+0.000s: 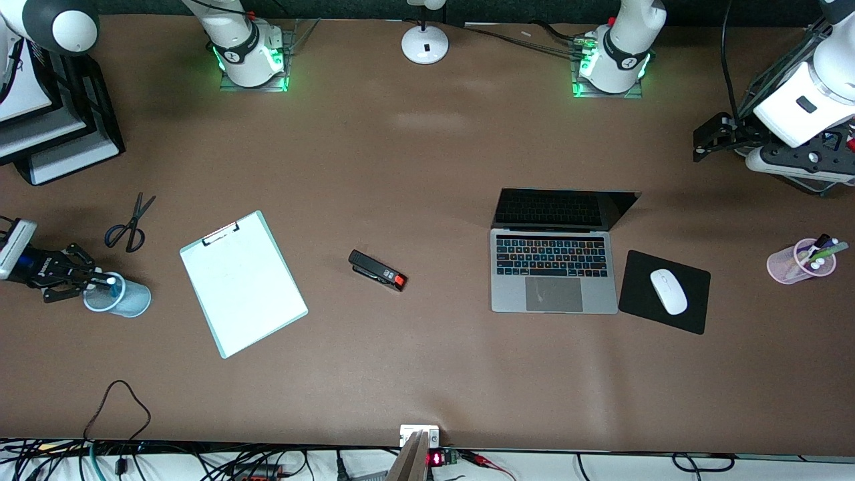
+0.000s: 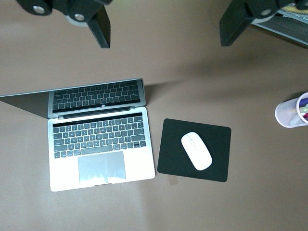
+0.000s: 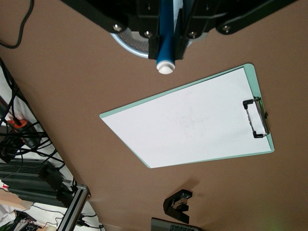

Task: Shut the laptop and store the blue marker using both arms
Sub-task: 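Position the held marker above the light-blue cup with the right gripper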

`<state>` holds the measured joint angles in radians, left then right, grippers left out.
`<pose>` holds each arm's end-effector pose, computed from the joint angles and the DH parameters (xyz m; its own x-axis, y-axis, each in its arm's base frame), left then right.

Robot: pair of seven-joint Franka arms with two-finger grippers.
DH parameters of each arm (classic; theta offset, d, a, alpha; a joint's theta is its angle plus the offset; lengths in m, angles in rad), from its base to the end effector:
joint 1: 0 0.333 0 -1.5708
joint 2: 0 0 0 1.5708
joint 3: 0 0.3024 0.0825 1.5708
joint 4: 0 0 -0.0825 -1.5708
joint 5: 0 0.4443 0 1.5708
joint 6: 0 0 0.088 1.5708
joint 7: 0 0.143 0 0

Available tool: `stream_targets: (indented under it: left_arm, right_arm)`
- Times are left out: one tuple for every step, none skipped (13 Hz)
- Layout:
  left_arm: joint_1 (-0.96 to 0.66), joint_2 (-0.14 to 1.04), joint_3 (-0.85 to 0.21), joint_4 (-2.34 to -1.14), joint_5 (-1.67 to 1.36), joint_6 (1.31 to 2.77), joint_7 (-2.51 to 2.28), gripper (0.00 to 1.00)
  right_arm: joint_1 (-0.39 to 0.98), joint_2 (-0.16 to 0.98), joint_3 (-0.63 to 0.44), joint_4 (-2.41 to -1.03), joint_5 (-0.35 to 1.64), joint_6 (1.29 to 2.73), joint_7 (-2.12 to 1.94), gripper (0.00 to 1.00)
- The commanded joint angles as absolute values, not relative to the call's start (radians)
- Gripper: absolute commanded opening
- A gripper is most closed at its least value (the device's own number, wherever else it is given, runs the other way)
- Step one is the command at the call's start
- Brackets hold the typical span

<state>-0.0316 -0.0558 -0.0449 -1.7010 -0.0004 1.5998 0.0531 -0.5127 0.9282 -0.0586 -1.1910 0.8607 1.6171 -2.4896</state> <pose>0.5944 -0.0461 0.5419 0.9906 -0.1290 -0.0455 -0.1291 -0.9916 0.0003 0.6885 -0.3064 0.1563 -0.1454 0.6274 0.7650 0.9815 -0.0057 0.1912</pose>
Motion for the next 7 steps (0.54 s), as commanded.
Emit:
stream_targets:
  left_arm:
    - [-0.029, -0.055, -0.046, -1.681, 0.018, 1.580, 0.078, 1.00]
    - [-0.029, -0.055, -0.046, -1.681, 0.018, 1.580, 0.078, 1.00]
    - [-0.029, -0.055, -0.046, -1.681, 0.018, 1.580, 0.078, 1.00]
    - [-0.029, -0.055, -0.046, -1.681, 0.018, 1.580, 0.078, 1.00]
    - [-0.029, -0.055, -0.046, -1.681, 0.018, 1.580, 0.078, 1.00]
    - [-0.029, -0.055, -0.046, -1.681, 0.018, 1.580, 0.078, 1.00]
    - [-0.029, -0.055, -0.046, -1.681, 0.018, 1.580, 0.078, 1.00]
  right_arm:
    - [-0.526, 0.930, -0.057, -1.172, 0.868, 1.600, -2.423, 1.00]
    - [-0.529, 0.922, -0.057, -1.170, 0.856, 1.597, -2.386, 1.00]
    - [-0.529, 0.907, -0.055, -1.170, 0.841, 1.595, -2.358, 1.00]
    - [-0.528, 0.890, -0.055, -1.170, 0.832, 1.595, -2.326, 1.00]
    - [-0.523, 0.873, -0.054, -1.172, 0.830, 1.594, -2.295, 1.00]
    - [-0.517, 0.849, -0.052, -1.172, 0.818, 1.583, -2.258, 1.00]
    - [-0.511, 0.822, -0.049, -1.172, 0.790, 1.572, -2.205, 1.00]
